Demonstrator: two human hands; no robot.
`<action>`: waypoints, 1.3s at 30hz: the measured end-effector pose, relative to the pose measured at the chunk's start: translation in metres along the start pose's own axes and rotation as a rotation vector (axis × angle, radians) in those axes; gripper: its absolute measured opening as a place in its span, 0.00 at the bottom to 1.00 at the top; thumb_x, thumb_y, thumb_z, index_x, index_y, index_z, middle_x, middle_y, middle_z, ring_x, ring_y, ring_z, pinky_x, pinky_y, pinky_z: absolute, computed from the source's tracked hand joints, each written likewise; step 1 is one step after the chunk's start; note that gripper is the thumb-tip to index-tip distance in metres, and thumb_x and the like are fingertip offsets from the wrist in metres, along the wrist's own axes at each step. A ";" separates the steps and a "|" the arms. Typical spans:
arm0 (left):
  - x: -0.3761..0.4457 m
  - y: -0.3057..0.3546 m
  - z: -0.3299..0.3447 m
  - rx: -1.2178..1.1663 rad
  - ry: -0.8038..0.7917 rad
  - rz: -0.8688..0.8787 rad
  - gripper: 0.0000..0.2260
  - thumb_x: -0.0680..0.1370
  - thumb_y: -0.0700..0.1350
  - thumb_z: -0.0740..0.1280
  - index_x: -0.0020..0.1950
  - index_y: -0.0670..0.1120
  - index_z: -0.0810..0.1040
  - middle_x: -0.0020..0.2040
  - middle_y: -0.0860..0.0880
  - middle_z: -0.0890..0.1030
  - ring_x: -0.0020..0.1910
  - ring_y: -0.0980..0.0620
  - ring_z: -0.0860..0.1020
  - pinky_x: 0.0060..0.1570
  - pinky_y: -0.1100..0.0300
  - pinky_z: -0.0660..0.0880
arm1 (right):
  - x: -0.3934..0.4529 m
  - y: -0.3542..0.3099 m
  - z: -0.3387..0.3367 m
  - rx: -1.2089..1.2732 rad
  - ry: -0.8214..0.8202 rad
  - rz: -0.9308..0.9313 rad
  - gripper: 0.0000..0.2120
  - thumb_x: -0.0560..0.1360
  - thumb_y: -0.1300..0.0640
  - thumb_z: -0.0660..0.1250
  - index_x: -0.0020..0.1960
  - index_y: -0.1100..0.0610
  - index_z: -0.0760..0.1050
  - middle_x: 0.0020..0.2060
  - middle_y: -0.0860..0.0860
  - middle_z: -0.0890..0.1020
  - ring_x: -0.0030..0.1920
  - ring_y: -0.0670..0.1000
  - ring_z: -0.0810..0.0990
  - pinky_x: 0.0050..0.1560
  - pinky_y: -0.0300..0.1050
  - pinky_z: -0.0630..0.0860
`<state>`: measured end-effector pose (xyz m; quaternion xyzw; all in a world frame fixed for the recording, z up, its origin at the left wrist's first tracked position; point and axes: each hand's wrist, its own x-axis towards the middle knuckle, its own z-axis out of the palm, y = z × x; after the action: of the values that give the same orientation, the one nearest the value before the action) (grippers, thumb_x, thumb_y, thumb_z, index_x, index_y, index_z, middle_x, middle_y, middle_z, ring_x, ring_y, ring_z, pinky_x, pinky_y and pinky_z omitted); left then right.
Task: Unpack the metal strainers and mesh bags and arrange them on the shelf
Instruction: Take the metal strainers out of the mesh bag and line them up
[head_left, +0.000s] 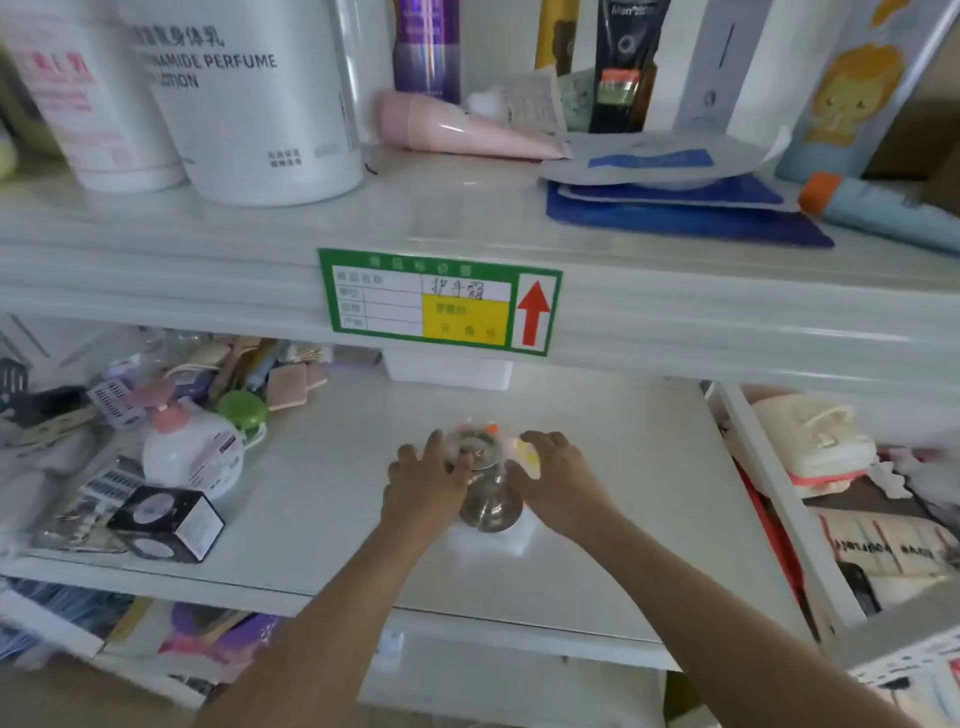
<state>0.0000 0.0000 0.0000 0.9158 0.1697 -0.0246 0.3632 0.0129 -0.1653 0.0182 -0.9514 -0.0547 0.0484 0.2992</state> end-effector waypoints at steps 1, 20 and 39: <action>0.003 -0.003 0.004 -0.002 -0.010 -0.085 0.25 0.80 0.59 0.57 0.76 0.53 0.64 0.72 0.39 0.66 0.69 0.37 0.67 0.64 0.44 0.67 | 0.006 0.005 0.005 0.074 0.026 0.112 0.25 0.79 0.47 0.62 0.73 0.55 0.68 0.69 0.56 0.73 0.68 0.59 0.71 0.67 0.52 0.69; 0.022 -0.003 0.064 -0.086 0.246 0.002 0.17 0.82 0.54 0.55 0.63 0.49 0.78 0.56 0.43 0.78 0.54 0.40 0.77 0.56 0.50 0.69 | 0.038 -0.014 0.059 0.524 0.120 0.303 0.19 0.78 0.41 0.59 0.55 0.56 0.75 0.45 0.52 0.82 0.46 0.53 0.81 0.53 0.56 0.78; 0.005 -0.028 0.015 -0.946 -0.256 0.131 0.27 0.74 0.48 0.72 0.70 0.56 0.66 0.62 0.58 0.79 0.57 0.67 0.79 0.54 0.68 0.76 | 0.033 -0.046 0.061 0.920 0.316 0.248 0.19 0.80 0.42 0.62 0.58 0.57 0.76 0.48 0.52 0.84 0.48 0.49 0.84 0.44 0.40 0.76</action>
<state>-0.0035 0.0101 -0.0301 0.6488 0.0586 -0.0342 0.7579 0.0341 -0.0885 -0.0073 -0.7161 0.1320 -0.0421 0.6842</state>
